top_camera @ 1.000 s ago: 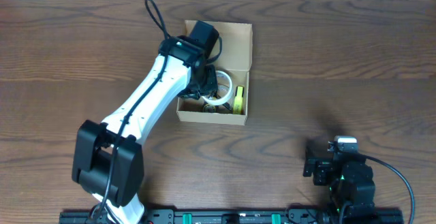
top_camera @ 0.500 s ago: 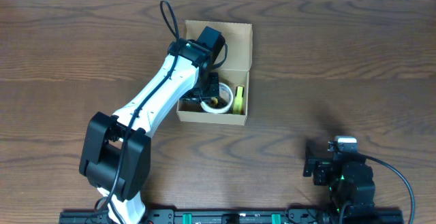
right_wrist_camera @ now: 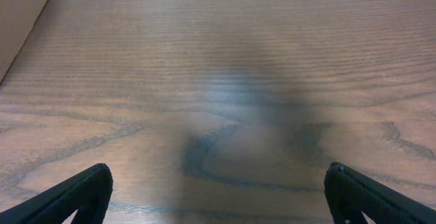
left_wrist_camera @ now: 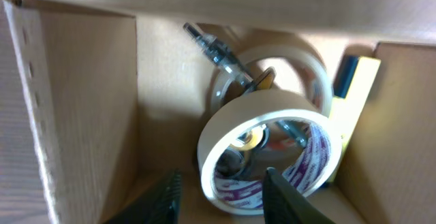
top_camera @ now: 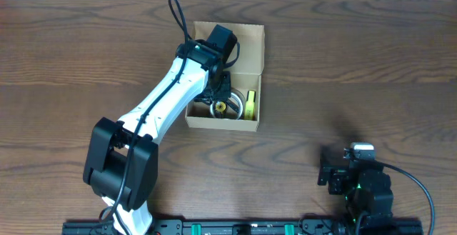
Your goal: Pack container
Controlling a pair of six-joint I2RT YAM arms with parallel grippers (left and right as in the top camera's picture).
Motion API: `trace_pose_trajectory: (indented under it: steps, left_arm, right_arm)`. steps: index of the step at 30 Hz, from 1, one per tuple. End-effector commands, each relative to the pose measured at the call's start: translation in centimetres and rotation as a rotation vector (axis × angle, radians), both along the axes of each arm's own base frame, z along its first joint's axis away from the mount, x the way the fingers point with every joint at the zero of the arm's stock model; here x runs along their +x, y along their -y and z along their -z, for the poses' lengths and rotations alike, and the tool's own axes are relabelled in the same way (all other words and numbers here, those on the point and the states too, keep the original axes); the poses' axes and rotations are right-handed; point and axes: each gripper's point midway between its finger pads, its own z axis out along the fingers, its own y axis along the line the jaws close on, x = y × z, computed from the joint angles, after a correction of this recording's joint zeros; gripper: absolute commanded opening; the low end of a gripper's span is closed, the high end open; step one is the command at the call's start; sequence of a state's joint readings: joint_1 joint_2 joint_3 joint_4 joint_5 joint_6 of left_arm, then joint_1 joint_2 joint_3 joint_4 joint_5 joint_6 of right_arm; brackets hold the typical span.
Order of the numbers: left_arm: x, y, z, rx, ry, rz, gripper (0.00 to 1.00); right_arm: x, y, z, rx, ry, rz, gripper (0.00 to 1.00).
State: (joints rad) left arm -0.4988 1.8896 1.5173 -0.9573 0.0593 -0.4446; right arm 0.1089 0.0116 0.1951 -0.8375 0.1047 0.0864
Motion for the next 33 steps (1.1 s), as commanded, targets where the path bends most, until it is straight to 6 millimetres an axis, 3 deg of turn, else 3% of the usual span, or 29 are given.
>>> trace_pose_trajectory:
  steps: [1, 3, 5, 9, 15, 25, 33]
  left_arm:
    - [1.3, 0.3, -1.0, -0.004, 0.046, 0.000, 0.43]
    - [1.8, 0.6, -1.9, -0.019, 0.075, 0.000, 0.51]
    - [2.6, 0.8, -3.2, -0.035, 0.123, -0.003, 0.98]
    - [3.5, 0.7, -5.7, -0.049, 0.211, -0.014, 0.95]
    - [3.7, -1.3, -12.7, -0.050, 0.421, -0.064, 0.95]
    - [0.5, -6.6, -22.5, -0.033, 0.682, -0.213, 0.95]
    - [-1.0, -6.1, -25.2, -0.142, 0.730, -0.192, 0.95]
  right_arm:
    - [0.0, 0.1, 0.3, -0.013, -0.003, -0.001, 0.99]
    - [0.0, 0.1, 0.3, -0.013, -0.003, -0.001, 0.99]
    - [0.0, 0.1, 0.3, -0.013, -0.004, -0.001, 0.99]
    - [0.0, 0.1, 0.3, -0.013, -0.004, -0.001, 0.99]
    - [0.0, 0.1, 0.3, -0.013, -0.004, -0.001, 0.99]
    - [0.0, 0.1, 0.3, -0.013, -0.003, -0.001, 0.99]
    - [0.0, 0.1, 0.3, -0.013, -0.004, -0.001, 0.99]
